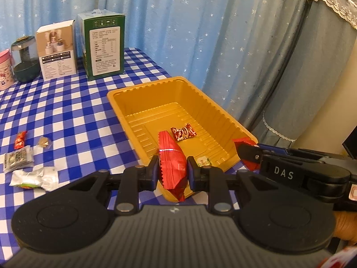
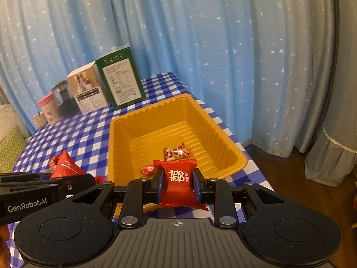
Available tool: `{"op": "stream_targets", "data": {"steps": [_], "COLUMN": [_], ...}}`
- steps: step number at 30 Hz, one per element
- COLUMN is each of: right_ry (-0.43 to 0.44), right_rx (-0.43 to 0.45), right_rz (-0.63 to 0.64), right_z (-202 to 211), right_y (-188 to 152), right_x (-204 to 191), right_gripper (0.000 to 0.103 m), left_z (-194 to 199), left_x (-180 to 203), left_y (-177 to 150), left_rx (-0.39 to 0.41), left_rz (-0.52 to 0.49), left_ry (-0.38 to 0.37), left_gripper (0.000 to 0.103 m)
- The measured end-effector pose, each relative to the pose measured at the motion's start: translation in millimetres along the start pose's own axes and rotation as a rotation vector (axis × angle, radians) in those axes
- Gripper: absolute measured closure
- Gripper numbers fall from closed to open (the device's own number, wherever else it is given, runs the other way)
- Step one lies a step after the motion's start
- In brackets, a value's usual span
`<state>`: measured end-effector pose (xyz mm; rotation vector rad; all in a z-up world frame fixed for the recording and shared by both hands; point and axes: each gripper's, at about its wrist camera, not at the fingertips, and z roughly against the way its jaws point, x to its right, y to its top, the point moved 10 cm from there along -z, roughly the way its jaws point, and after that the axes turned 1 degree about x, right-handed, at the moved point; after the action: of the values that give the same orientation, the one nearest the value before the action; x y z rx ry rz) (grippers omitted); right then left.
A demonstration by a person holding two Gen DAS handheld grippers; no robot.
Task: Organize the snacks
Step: 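Carry both red candies over the orange tray and open both tools to drop them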
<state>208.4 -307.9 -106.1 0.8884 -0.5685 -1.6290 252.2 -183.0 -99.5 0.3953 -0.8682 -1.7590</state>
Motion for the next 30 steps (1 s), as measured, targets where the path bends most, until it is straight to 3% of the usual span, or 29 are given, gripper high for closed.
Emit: {"op": "stream_targets", "data": {"steps": [18,30], "right_ry": [-0.025,-0.014], "right_rx": [0.006,-0.002], "right_rz": [-0.016,-0.012], "right_z": [-28,-35], "right_y": [20,19], "right_x": [25,21], "right_gripper": [0.076,0.076], "left_z": [-52,-33], "left_x": [15,-28], "left_y": [25,13], "left_rx": [-0.017,0.001], "left_rz": [-0.037,0.027], "left_ry": [-0.027,0.046], "left_gripper": [0.077,0.073]}}
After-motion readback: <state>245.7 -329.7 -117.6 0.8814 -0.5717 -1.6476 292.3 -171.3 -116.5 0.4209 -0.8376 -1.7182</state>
